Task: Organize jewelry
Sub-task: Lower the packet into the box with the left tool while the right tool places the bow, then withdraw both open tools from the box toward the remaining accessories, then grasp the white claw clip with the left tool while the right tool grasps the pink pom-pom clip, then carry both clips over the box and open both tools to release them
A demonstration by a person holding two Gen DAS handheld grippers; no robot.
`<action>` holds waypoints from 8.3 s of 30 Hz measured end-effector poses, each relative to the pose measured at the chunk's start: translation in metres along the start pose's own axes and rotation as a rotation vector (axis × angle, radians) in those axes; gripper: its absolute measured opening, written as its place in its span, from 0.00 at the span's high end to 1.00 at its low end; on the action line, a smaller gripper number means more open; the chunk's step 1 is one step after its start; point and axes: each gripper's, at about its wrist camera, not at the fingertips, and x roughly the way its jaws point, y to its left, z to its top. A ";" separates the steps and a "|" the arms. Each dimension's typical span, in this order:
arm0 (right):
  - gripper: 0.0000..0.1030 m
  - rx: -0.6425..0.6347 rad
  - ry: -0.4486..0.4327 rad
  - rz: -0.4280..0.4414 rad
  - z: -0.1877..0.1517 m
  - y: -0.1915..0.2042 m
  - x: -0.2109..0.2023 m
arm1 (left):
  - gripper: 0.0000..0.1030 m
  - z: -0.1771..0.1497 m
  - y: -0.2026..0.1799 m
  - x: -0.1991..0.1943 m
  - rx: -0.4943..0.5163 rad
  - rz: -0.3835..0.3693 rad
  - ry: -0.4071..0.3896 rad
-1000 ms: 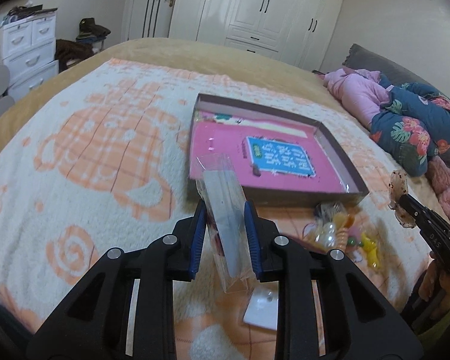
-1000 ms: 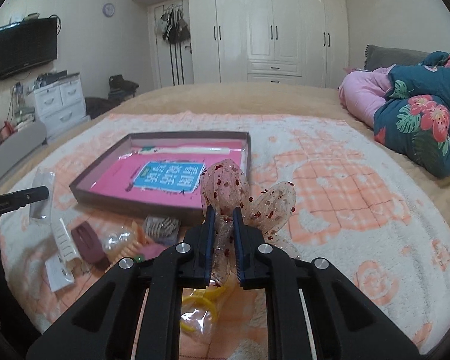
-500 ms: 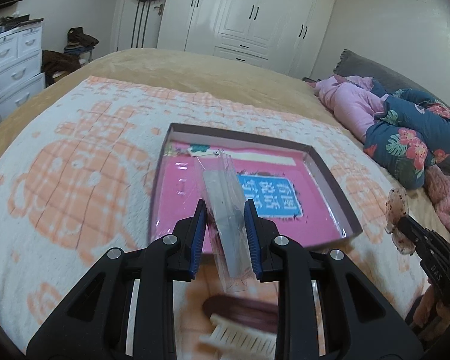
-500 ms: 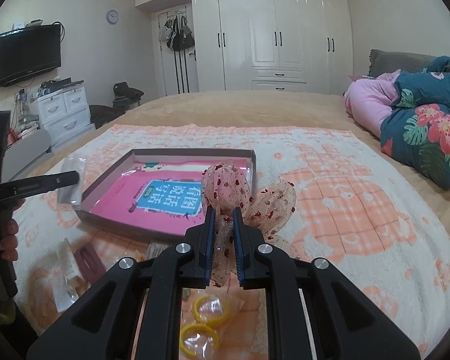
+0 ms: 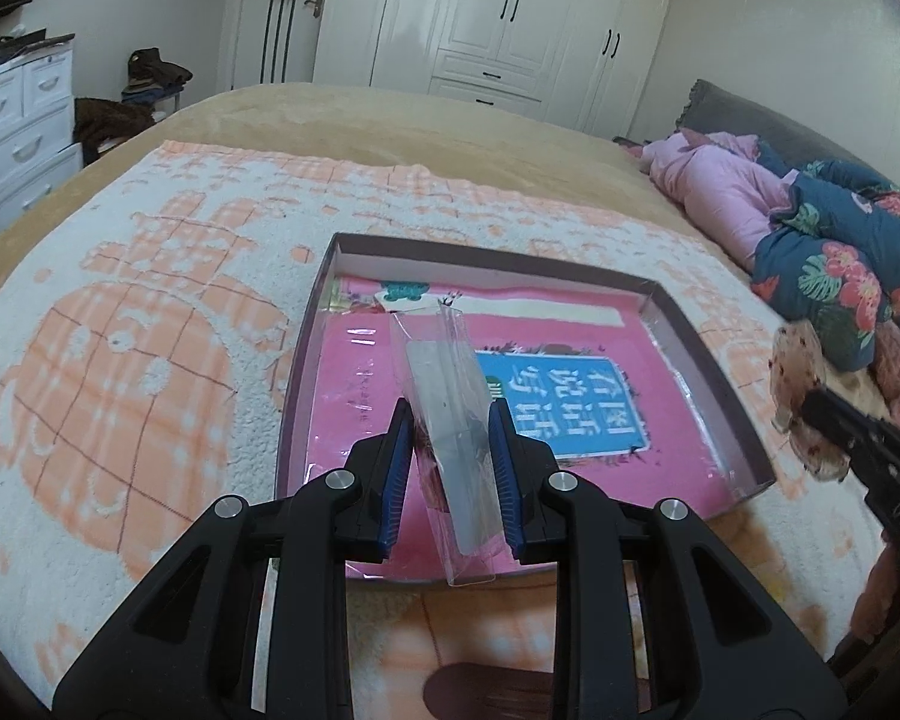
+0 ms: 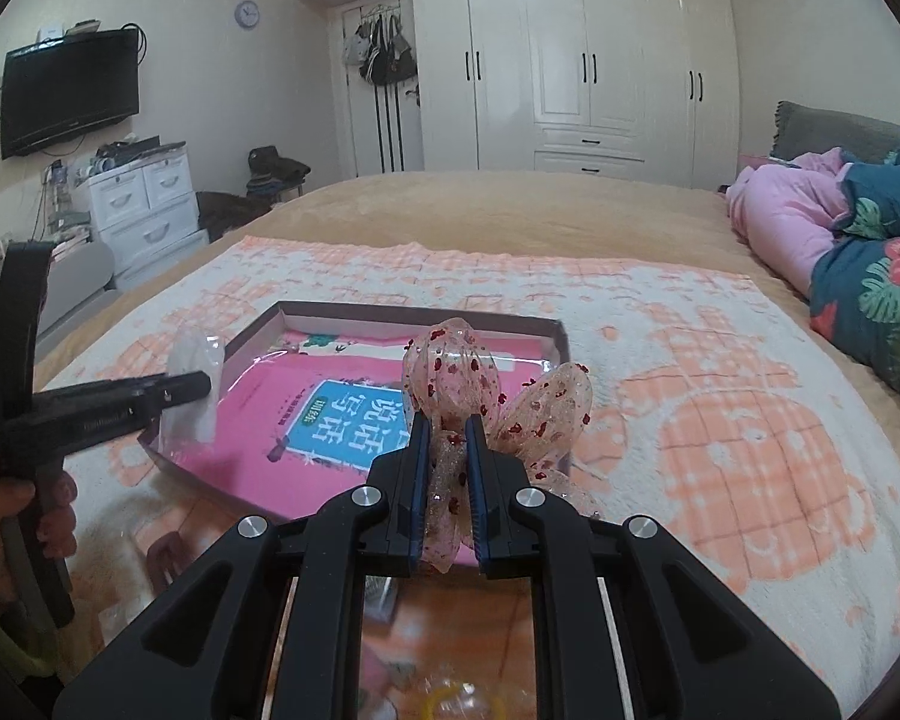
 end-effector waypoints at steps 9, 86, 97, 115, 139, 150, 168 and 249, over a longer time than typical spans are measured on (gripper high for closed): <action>0.88 -0.006 0.082 0.024 0.008 0.009 0.047 | 0.82 -0.002 0.006 0.017 0.002 0.011 0.037; 0.15 -0.050 -0.130 -0.021 -0.058 0.018 -0.096 | 0.11 -0.070 -0.018 -0.117 0.026 -0.028 -0.177; 0.14 -0.105 -0.088 -0.004 -0.074 0.029 -0.099 | 0.11 -0.082 -0.015 -0.119 0.032 -0.023 -0.128; 0.13 -0.224 0.061 -0.069 -0.096 0.045 -0.058 | 0.11 -0.111 -0.021 -0.079 0.060 -0.040 0.051; 0.41 -0.385 0.204 -0.112 -0.106 0.057 0.001 | 0.11 -0.108 -0.028 -0.038 0.160 -0.019 0.100; 0.78 -0.335 0.205 0.005 -0.105 0.056 -0.005 | 0.31 -0.105 -0.030 -0.041 0.179 -0.036 0.082; 0.78 -0.029 0.076 0.050 -0.077 0.003 -0.041 | 0.32 -0.087 -0.013 -0.072 0.131 -0.017 -0.027; 0.76 -0.073 0.167 -0.045 -0.003 -0.014 0.086 | 0.29 0.000 -0.025 0.047 0.133 -0.053 0.052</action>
